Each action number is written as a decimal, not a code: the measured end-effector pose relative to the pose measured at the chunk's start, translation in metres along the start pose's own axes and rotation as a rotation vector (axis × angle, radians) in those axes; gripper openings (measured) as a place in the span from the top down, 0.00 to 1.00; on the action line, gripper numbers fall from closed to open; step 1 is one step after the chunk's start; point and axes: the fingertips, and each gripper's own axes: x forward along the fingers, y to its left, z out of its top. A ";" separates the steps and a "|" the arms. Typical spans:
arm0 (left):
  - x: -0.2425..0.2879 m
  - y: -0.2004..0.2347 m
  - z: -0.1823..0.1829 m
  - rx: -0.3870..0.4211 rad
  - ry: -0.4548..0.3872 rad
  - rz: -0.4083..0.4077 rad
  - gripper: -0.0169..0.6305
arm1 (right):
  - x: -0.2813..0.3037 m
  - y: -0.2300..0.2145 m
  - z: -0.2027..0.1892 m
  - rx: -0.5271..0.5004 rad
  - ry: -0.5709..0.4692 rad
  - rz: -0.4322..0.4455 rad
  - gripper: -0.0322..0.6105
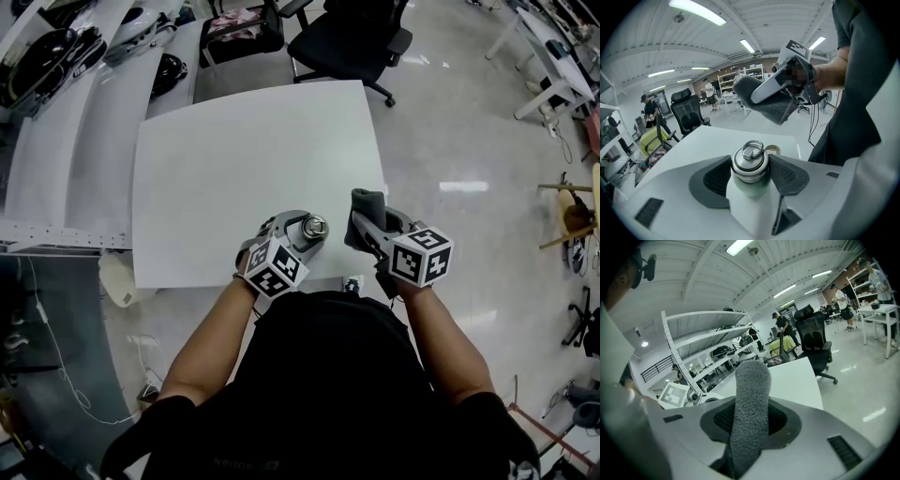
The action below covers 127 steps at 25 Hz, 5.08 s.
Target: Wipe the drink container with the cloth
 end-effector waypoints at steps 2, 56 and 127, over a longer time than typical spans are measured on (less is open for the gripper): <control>-0.001 -0.002 0.001 -0.031 -0.016 -0.013 0.58 | 0.000 0.004 0.000 -0.011 0.000 0.005 0.78; -0.112 -0.047 0.046 -0.395 -0.300 0.088 0.95 | -0.065 0.101 -0.037 -0.069 -0.173 0.104 0.78; -0.211 -0.169 0.015 -0.449 -0.340 0.182 0.95 | -0.153 0.190 -0.123 -0.144 -0.163 0.069 0.78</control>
